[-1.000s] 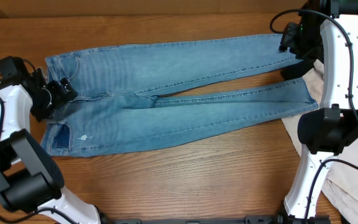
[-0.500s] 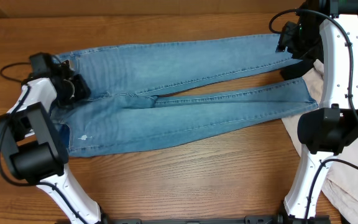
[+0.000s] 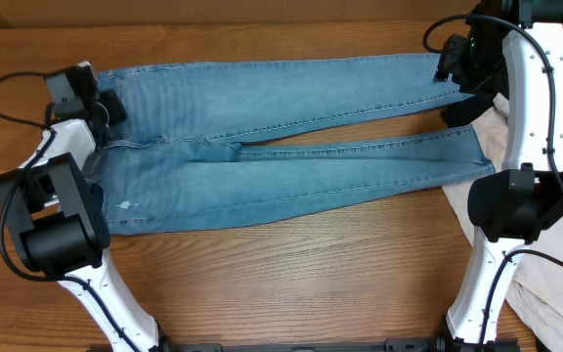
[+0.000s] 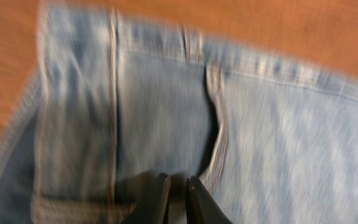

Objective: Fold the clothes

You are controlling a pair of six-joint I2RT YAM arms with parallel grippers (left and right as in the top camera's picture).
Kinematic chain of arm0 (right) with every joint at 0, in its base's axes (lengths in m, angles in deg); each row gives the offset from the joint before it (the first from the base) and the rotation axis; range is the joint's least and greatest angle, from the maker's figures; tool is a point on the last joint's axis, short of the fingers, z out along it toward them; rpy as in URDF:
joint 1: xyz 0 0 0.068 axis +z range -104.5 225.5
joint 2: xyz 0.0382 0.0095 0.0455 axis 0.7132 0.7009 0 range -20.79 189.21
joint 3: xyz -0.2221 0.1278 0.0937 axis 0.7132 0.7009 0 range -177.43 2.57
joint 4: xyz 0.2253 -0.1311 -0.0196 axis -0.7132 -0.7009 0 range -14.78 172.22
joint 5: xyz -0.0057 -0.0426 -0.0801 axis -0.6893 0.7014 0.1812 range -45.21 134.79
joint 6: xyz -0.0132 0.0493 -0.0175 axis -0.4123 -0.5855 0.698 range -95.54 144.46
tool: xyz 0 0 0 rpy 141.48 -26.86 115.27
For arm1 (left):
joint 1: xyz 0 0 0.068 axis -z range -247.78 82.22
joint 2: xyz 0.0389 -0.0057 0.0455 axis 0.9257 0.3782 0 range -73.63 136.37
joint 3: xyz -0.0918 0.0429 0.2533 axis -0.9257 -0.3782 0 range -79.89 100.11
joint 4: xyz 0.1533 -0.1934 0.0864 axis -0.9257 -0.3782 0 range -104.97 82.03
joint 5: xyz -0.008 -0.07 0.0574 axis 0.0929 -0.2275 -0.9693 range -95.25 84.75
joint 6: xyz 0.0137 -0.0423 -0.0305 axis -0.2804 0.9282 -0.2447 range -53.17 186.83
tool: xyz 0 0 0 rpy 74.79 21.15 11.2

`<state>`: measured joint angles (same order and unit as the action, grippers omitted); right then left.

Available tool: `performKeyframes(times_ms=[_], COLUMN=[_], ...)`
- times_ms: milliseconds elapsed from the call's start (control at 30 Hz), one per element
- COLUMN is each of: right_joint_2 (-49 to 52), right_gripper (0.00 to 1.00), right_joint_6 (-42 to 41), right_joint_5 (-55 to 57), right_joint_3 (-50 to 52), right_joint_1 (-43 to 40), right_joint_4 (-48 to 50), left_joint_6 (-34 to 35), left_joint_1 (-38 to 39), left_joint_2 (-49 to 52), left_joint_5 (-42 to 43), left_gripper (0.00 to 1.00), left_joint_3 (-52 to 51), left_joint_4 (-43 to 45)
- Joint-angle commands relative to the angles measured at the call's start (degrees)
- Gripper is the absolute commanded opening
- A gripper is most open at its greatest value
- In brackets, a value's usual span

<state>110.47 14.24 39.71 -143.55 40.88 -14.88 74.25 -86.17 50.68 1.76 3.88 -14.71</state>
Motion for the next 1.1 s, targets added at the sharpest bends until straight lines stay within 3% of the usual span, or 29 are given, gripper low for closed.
performKeyframes(times_ms=[0, 67, 200, 300, 400, 533, 767, 867, 933, 1067], right_joint_2=[-0.74, -0.74, -0.76, -0.76, -0.76, -0.76, -0.74, -0.76, -0.76, -0.76], right_gripper=[0.54, 0.54, 0.59, 0.59, 0.59, 0.59, 0.59, 0.59, 0.59, 0.59], right_joint_6=[1.07, 1.27, 1.46, 1.44, 1.44, 1.44, 1.44, 1.44, 1.44, 1.44], right_joint_5=[0.09, 0.09, 0.04, 0.00, -0.13, -0.15, -0.15, -0.15, -0.15, -0.15], right_joint_3=[-0.94, -0.94, -0.94, -0.94, -0.94, -0.94, -0.94, -0.94, -0.94, -0.94], right_joint_1=[-0.07, -0.07, -0.52, -0.87, -0.87, -0.87, -0.87, -0.87, -0.87, -0.87], right_joint_4=[0.04, 0.04, 0.04, 0.04, 0.04, 0.04, 0.04, 0.04, 0.04, 0.04], left_joint_6=[1.44, 0.70, 0.72, 0.72, 0.76, 1.42, 1.42, 1.42, 0.26, -3.56], left_joint_1=[-0.11, -0.11, -0.11, -0.04, -0.04, 0.00, 0.00, 0.00, -0.11, -0.74], left_joint_2=[0.74, 0.63, -0.22, -0.37, -0.33, -0.04, 1.05, 1.05, 1.05, 1.05], left_joint_5=[-1.01, -0.98, -1.01, -1.22, -1.49, -1.75, -1.75, -2.40, -3.39, -3.15], left_gripper=[0.17, 0.27, 0.56, 0.52, 0.44, 0.40, 0.36, 0.39, 0.50, 0.49], left_joint_3=[7.39, 11.80, 21.97, 26.49, 25.40, 20.04, 9.03, 4.98, 2.82, 2.64], left_joint_4=[-5.33, -13.18, -37.53, -54.58, -61.68, -58.51, -41.88, -35.45, -27.43, -17.88])
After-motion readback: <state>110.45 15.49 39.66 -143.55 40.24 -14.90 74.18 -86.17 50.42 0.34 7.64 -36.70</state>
